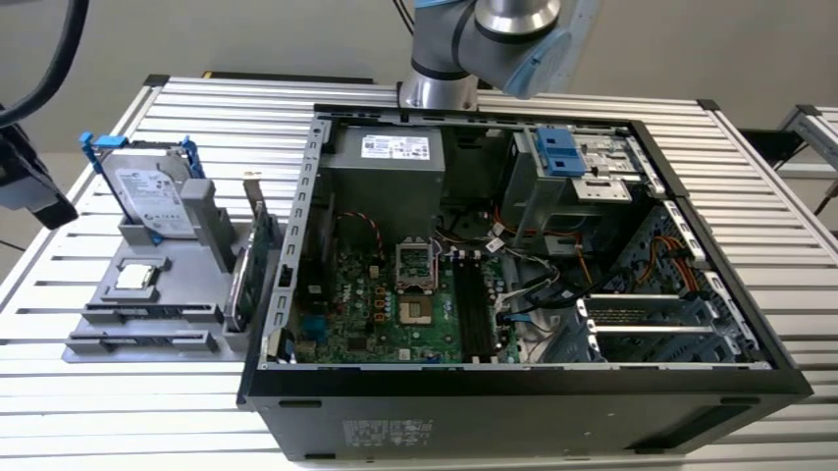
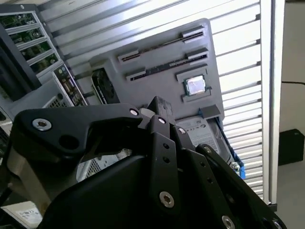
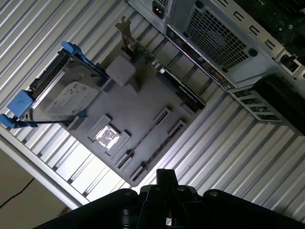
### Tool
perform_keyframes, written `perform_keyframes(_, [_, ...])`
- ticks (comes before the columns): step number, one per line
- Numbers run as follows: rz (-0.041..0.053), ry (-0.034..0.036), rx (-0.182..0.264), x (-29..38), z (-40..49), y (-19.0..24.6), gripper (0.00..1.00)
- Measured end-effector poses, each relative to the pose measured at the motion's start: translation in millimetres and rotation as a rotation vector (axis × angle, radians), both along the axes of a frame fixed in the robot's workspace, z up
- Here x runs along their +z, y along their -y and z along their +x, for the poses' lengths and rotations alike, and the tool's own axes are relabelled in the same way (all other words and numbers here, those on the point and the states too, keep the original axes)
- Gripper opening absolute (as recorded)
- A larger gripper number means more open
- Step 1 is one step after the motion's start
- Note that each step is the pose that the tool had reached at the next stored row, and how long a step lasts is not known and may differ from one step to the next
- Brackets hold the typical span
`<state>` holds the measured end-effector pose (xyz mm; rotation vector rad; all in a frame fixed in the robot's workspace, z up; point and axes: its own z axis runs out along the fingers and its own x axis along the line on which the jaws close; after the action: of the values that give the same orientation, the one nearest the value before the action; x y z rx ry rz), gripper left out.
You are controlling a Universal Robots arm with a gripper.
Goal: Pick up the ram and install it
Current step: 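Pick up the ram and move it above insertion slot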
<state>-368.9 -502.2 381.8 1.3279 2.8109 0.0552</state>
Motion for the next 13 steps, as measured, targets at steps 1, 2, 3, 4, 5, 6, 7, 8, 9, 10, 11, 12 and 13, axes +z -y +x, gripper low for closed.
perform_keyframes(1, [0.0,-0.0008,-0.012,-0.1,0.0,0.0,0.0])
perform_keyframes(2, [0.0,-0.0015,-0.024,-0.2,0.0,0.0,0.0])
perform_keyframes(3, [-0.0001,-0.0024,-0.035,-0.2,0.0,0.0,0.0])
perform_keyframes(4, [-0.0001,-0.0034,-0.046,-0.2,0.0,0.0,0.0])
perform_keyframes(5, [-0.0001,-0.0046,-0.058,-0.3,0.0,0.0,0.0])
perform_keyframes(6, [-0.0001,-0.0059,-0.069,-0.4,0.0,0.0,0.0])
perform_keyframes(7, [0.0,-0.0072,-0.08,-0.4,-0.1,-0.1,0.0])
perform_keyframes(8, [-0.0001,-0.0089,-0.09,-0.5,0.0,0.0,0.0])
perform_keyframes(9, [-0.0001,-0.0104,-0.101,-0.5,0.0,0.0,0.0])
perform_keyframes(10, [-0.0002,-0.0117,-0.111,-0.6,0.0,0.0,0.0])
perform_keyframes(11, [-0.0002,-0.013,-0.122,-0.6,0.0,0.0,0.0])
perform_keyframes(12, [-0.0001,-0.0141,-0.132,-0.7,0.0,0.0,0.0])
perform_keyframes(13, [-0.0001,-0.0152,-0.143,-0.7,0.0,0.0,0.0])
